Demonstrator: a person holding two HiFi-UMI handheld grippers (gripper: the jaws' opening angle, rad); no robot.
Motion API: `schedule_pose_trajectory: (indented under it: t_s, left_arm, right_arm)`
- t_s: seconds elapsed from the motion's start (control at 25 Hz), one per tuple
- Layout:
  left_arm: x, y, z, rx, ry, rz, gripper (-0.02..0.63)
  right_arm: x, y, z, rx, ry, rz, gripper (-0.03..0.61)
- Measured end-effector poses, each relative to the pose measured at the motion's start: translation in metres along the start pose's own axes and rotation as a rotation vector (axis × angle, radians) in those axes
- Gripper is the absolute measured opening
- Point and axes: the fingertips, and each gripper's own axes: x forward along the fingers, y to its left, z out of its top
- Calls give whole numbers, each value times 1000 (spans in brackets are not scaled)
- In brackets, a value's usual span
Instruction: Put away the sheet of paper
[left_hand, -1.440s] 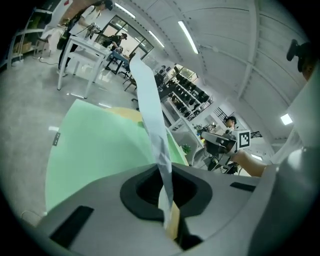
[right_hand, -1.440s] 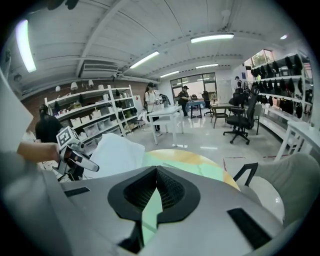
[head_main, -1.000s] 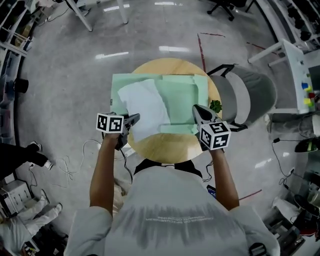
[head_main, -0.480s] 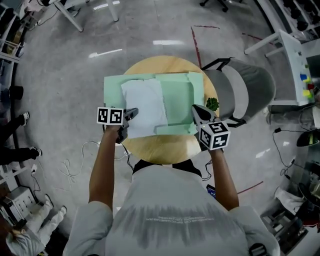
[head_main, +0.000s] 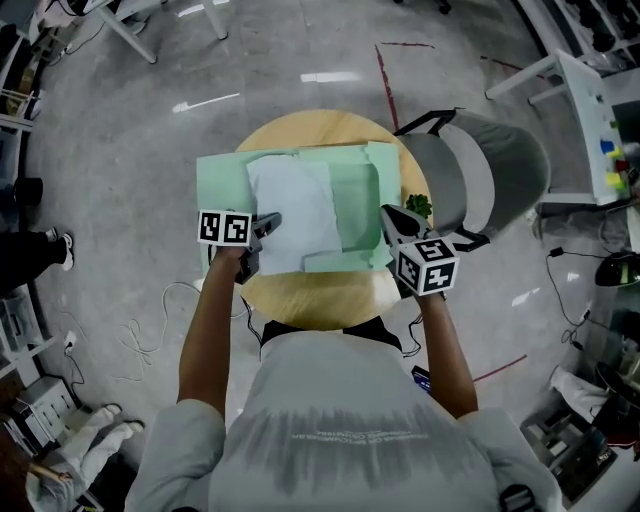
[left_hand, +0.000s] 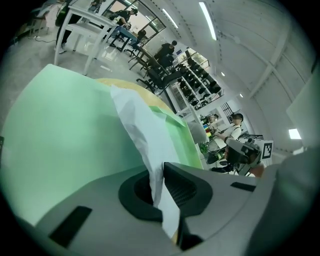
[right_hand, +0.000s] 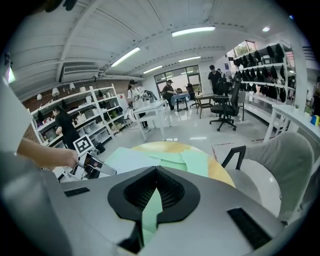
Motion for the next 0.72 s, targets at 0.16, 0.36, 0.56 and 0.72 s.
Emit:
schedule_pose_trajectory:
  t_s: [0.16,0.36,0.56,0.72]
  left_arm:
    - [13,-9,-2,-4,17,-19,20]
    - [27,-21,-2,6,37,-31,21]
    - [46,-34,-3,2,45,-45,21]
    - [57,-42,-2,-34,40,-72,21]
  right_arm:
    - [-3,-8,-6,10,11,-4,29]
    - [-6,-13,-13,22,19,-2,29]
    - [-8,-21,-18,19,24,17,29]
    - [-9,-27,-16,19,19,27,29]
